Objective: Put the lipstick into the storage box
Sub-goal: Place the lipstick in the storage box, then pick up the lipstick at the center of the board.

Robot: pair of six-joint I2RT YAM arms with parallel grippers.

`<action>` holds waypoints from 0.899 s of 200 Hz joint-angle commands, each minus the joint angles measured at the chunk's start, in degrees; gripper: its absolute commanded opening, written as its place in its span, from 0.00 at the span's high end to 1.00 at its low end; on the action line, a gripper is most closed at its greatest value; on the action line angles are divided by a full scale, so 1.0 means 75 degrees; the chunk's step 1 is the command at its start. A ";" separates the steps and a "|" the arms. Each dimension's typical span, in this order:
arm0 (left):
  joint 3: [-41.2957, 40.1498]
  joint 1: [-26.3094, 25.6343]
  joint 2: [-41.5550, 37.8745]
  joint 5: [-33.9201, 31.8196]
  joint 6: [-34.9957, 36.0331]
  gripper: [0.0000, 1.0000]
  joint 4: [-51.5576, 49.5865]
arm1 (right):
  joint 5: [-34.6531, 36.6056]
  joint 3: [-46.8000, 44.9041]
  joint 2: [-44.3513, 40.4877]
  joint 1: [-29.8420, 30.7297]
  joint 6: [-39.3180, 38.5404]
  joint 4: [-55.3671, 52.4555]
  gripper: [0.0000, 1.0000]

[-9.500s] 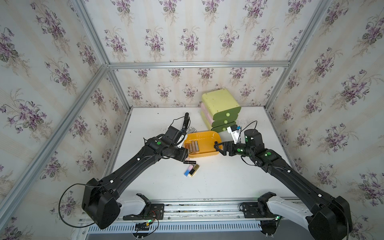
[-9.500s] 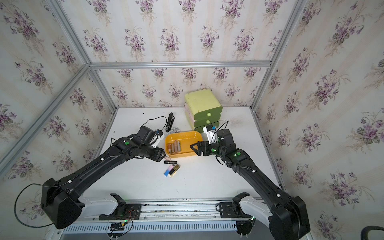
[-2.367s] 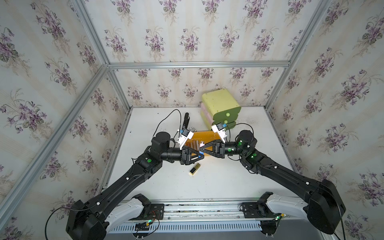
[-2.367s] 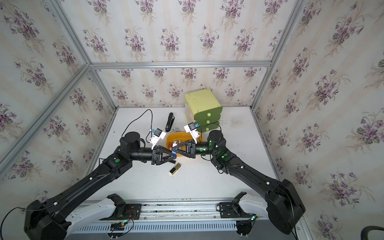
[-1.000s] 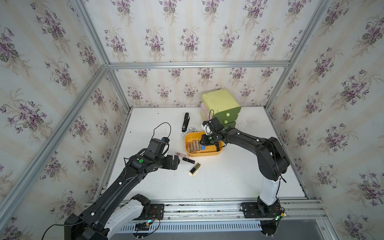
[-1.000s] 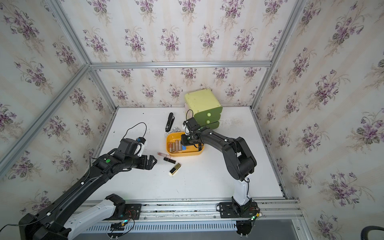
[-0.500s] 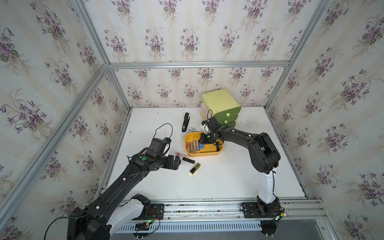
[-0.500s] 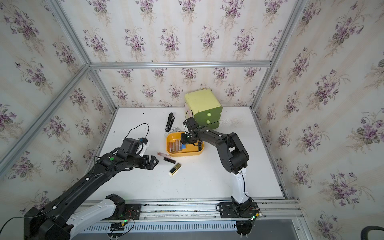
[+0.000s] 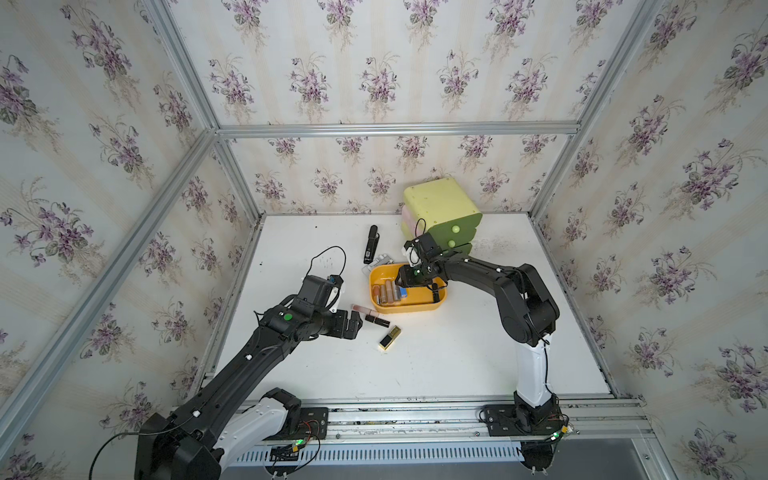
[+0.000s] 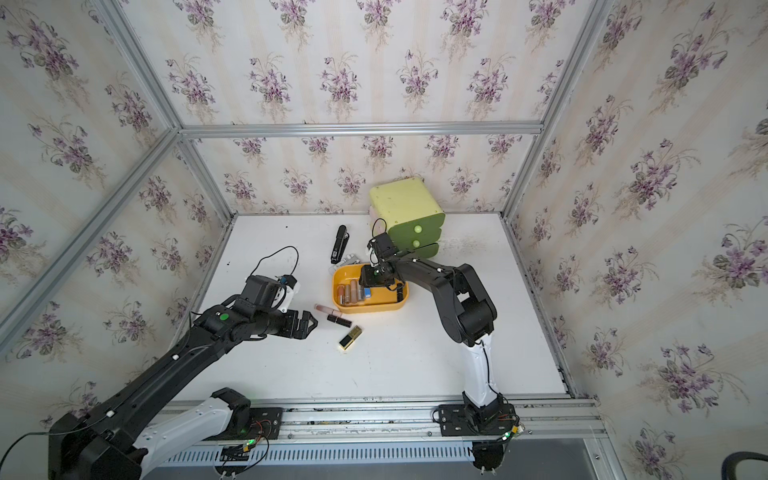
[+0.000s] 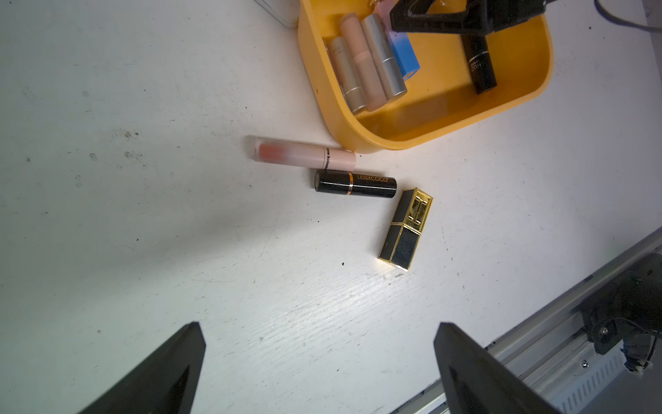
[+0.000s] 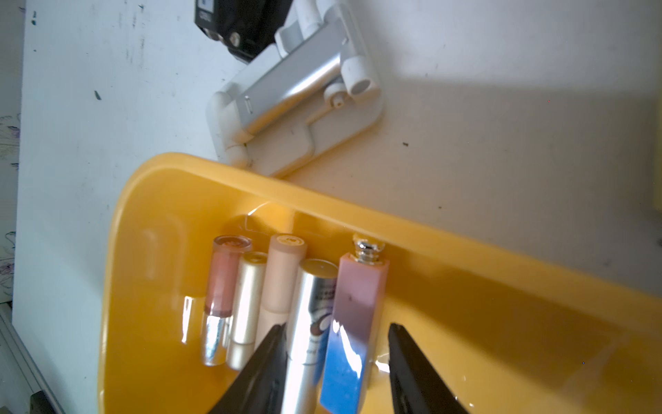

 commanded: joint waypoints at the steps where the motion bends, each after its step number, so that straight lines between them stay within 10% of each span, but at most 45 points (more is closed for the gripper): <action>1: 0.0117 0.0008 -0.0121 0.0095 0.0011 0.00 -0.0073 | -0.0050 -0.0104 -0.0356 -0.0003 -0.0061 0.0026 0.50; 66: 0.0203 -0.0579 -0.0202 0.0767 0.0236 0.00 -0.0200 | -0.0065 -0.1529 -0.2588 0.0204 -0.0159 -0.0168 0.46; 180: 0.1201 -0.3291 0.2607 -0.1249 -0.0102 0.08 -0.0625 | -0.1388 -0.4568 -0.5769 -0.1005 0.0866 0.0898 0.43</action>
